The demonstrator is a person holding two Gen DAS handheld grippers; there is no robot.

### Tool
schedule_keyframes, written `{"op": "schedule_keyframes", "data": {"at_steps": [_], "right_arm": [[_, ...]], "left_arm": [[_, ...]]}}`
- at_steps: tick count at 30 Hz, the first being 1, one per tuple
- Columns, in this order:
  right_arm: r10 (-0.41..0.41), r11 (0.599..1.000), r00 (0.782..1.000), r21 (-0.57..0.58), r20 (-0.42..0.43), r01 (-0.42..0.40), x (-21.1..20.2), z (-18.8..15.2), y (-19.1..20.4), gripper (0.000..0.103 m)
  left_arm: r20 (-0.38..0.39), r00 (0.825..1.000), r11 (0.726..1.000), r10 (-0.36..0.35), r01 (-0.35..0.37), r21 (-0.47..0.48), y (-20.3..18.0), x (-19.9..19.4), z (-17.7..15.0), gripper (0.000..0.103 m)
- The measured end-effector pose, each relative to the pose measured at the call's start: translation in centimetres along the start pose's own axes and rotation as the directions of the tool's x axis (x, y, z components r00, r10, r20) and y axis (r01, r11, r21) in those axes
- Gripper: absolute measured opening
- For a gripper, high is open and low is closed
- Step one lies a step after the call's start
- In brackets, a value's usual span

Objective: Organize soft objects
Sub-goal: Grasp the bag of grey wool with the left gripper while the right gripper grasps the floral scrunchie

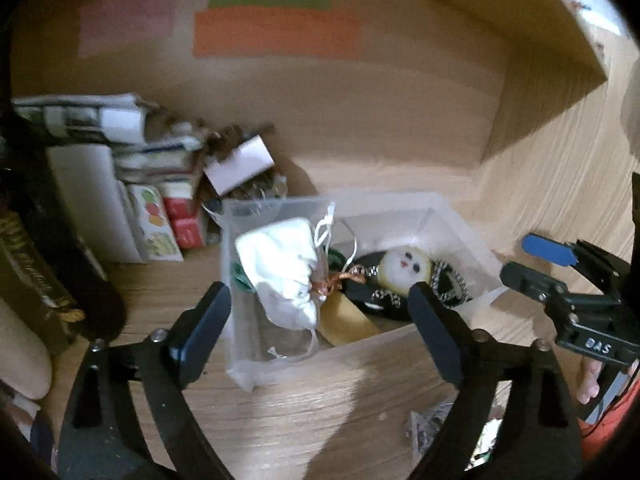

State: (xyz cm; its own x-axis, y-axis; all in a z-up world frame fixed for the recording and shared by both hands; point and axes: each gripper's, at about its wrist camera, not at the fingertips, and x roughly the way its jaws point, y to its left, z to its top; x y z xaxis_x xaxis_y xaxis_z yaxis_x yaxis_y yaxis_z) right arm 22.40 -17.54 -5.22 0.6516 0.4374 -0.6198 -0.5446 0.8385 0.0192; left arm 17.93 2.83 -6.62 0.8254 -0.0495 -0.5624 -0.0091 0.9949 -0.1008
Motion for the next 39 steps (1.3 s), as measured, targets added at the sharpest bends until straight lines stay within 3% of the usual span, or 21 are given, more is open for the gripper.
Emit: {"op": "schedule_keyframes", "data": {"at_steps": [4, 6, 9, 18, 26, 28, 30, 31, 33, 35, 39], "right_arm": [[0.021, 1.0, 0.999, -0.011, 0.046, -0.02, -2.5, -0.3, 0.7, 0.064], [0.022, 1.0, 0.998, -0.015, 0.061, -0.022, -3.2, -0.7, 1.1, 0.076], [0.034, 0.999, 0.997, -0.017, 0.074, -0.033, -4.1, -1.8, 1.7, 0.078], [0.083, 0.996, 0.996, -0.018, -0.031, -0.083, -3.4, -6.5, 4.1, 0.078], [0.128, 0.992, 0.983, -0.003, -0.133, -0.129, -2.2, -9.8, 5.3, 0.077], [0.13, 0.991, 0.981, 0.009, -0.147, -0.13, -2.3, -10.6, 5.1, 0.068], [0.142, 0.99, 0.975, 0.026, -0.169, -0.139, -2.4, -11.4, 4.8, 0.049], [0.15, 0.989, 0.973, 0.038, -0.175, -0.145, -2.5, -11.7, 4.6, 0.044], [0.153, 0.988, 0.971, 0.053, -0.184, -0.146, -2.5, -12.1, 4.3, 0.019], [0.145, 0.989, 0.972, 0.067, -0.183, -0.135, -2.7, -12.4, 3.9, 0.012], [0.108, 0.992, 0.987, 0.081, -0.119, -0.098, -4.0, -11.8, 2.9, 0.011]], "left_arm": [[0.042, 0.999, 1.0, 0.007, -0.008, 0.007, -0.3, -2.3, -0.5, 0.1], [0.045, 0.999, 1.0, -0.004, 0.004, 0.009, -0.6, -3.1, -1.2, 0.101], [0.026, 0.999, 1.0, -0.021, 0.02, 0.009, -1.0, -3.5, -2.5, 0.102], [-0.12, 0.993, 0.999, -0.014, 0.019, 0.045, -2.8, -1.8, -7.5, 0.102], [-0.208, 0.978, 0.999, -0.021, 0.03, 0.04, -3.4, -1.0, -10.8, 0.102], [-0.218, 0.976, 0.998, -0.003, 0.015, 0.054, -3.7, -0.8, -11.0, 0.102], [-0.226, 0.974, 0.998, 0.011, 0.004, 0.067, -3.8, -0.5, -11.3, 0.102], [-0.232, 0.973, 0.998, 0.013, 0.003, 0.07, -3.8, -0.4, -11.3, 0.102], [-0.242, 0.97, 0.997, 0.024, -0.006, 0.077, -3.9, -0.1, -11.5, 0.102], [-0.248, 0.968, 0.997, 0.038, -0.019, 0.078, -3.9, 0.1, -11.6, 0.102], [-0.248, 0.969, 0.999, -0.01, 0.021, 0.038, -3.6, -0.4, -11.3, 0.102]]}}
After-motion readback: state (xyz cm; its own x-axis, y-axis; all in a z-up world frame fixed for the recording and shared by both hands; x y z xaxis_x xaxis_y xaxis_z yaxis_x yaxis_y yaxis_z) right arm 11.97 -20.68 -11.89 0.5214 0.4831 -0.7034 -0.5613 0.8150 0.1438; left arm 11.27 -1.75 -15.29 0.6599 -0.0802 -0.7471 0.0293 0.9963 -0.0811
